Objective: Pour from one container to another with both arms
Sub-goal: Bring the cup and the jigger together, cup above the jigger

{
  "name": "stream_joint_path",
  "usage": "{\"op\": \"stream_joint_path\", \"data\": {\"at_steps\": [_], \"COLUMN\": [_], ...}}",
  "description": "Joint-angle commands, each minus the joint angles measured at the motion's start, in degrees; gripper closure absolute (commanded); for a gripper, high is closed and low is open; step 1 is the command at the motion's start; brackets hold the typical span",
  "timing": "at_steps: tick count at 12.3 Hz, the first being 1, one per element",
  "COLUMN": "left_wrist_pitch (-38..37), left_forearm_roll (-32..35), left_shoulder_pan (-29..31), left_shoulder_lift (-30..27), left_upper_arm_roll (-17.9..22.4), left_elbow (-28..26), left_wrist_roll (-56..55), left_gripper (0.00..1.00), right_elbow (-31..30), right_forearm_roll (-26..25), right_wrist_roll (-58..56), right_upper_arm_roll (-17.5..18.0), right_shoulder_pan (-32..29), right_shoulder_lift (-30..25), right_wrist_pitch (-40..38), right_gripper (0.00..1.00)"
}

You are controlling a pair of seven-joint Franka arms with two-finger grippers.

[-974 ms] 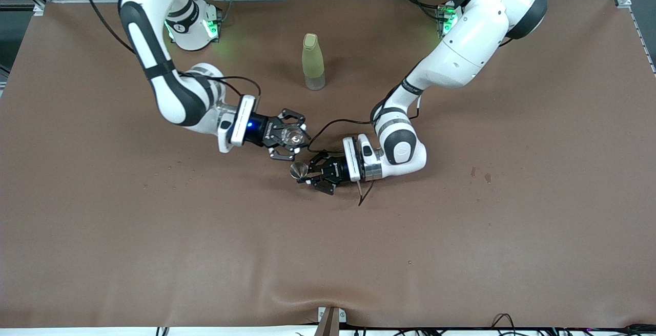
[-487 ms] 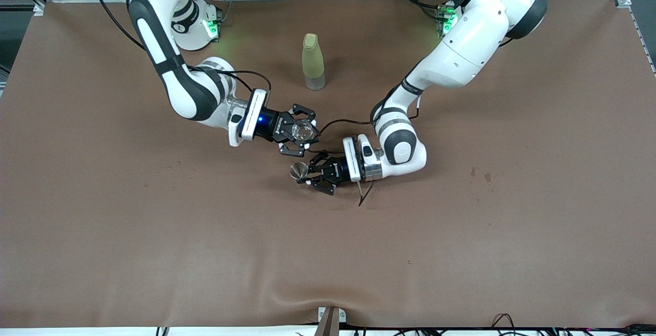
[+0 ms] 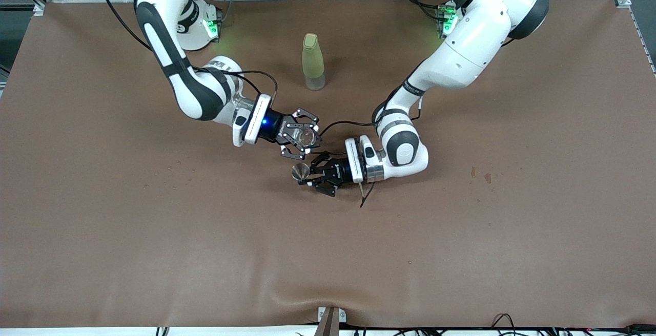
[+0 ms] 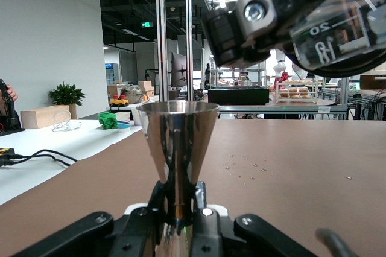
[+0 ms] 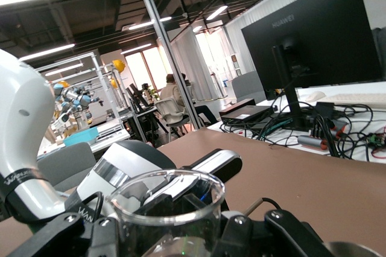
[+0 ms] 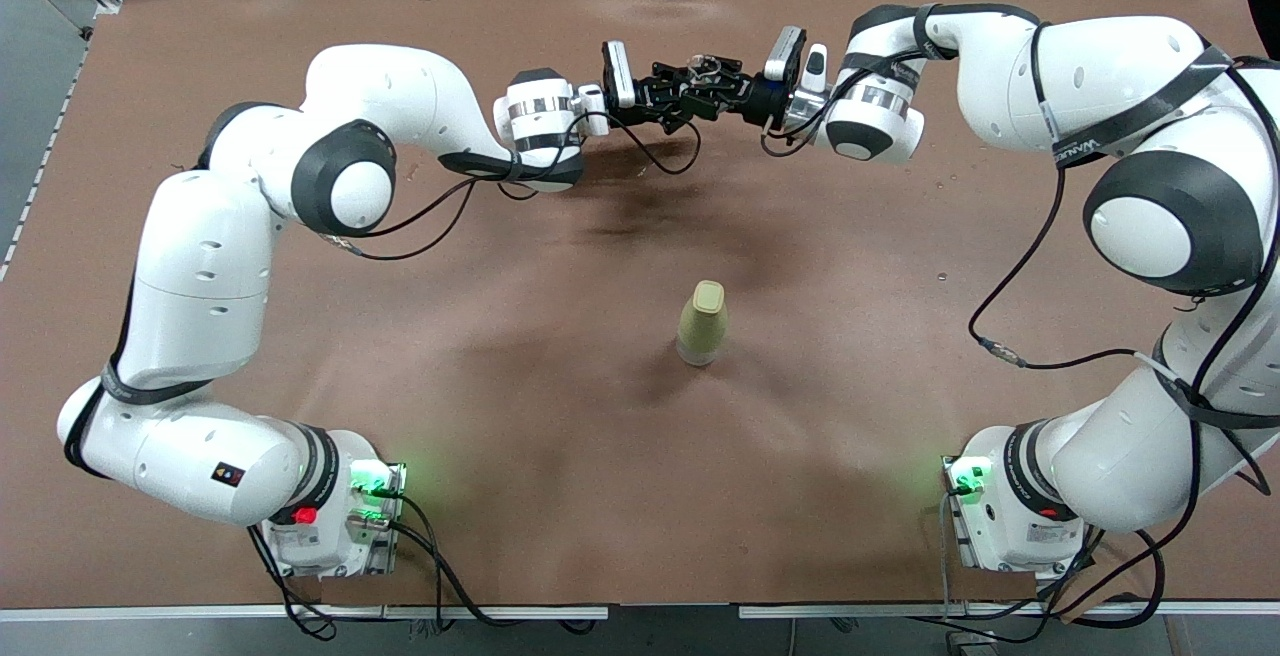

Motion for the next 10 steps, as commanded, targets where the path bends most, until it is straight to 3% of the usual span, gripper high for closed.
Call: {"op": "stream_joint_path", "data": {"at_steps": [1, 10], "left_wrist_pitch": [-0.7, -1.05], "left_forearm_roll": [-1.83, -1.22], "left_shoulder_pan": [0.13, 0.66], "left_shoulder_lift": [-0.62, -0.7], "left_upper_arm_roll": [-0.06, 0.03], "left_elbow": [-0.54, -0.71], "left_wrist_roll": [1.73, 1.82], "left_gripper": [1.0, 1.0], "right_elbow": [0.95, 2.53], "right_forearm_roll": [1.87, 2.14], "right_wrist_roll": [2.05, 3.11], "right_upper_arm_roll": [-0.06, -0.06], "right_shoulder_pan": [0.57, -0.21], "right_shoulder_lift": [-0.39, -0.39], "right_wrist_pitch": [2.32, 2.68], "right_gripper": [1.0, 1.0]}}
